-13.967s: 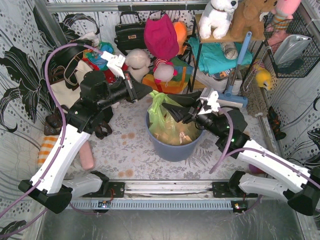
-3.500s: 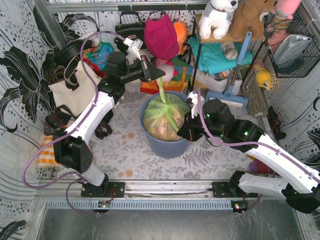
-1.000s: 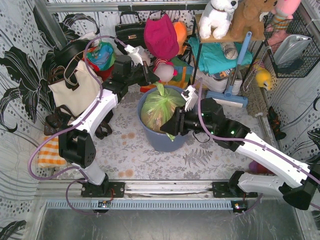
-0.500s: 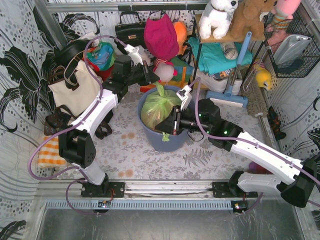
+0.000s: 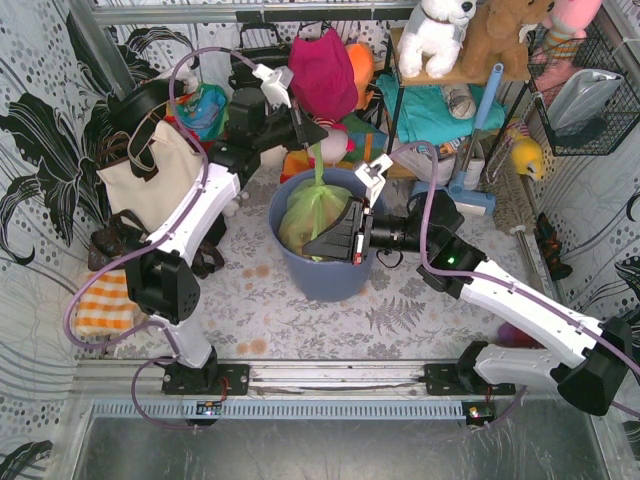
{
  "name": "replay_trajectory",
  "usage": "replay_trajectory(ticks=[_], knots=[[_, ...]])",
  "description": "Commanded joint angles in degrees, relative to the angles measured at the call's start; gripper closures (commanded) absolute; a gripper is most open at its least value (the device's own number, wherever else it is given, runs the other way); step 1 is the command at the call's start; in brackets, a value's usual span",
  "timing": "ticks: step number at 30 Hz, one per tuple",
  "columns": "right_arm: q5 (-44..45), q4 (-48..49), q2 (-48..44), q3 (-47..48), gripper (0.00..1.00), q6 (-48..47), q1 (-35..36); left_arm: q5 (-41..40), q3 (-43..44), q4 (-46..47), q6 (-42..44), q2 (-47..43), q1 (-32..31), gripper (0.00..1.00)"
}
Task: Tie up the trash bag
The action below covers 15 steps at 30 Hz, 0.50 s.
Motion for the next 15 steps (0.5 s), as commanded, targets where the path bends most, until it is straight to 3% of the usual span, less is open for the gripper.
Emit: replay_trajectory(ticks=[1,5,10,15], knots=[[-10.35,5.45,-2.53,2.23,1.00,-0.60,0.92,-4.32,4.18,3.41,1.30,3.93,1.63,1.00],[-12.62,7.53,-4.99,-7.41,1.00,1.88,0.93,-4.90,1.82,4.14,1.23,5.68,1.85,1.00],[-17.21,23.42,-4.84,-21.41,1.00,13.28,0.88,-8.64,-3.28,3.21,2.03,7.15,2.14,1.00],[-20.39,23.81,-5.23,-18.92,1.00,14.04,0.93,-12.74,-2.18,-0.11,2.20,8.74,3.59,1.00]])
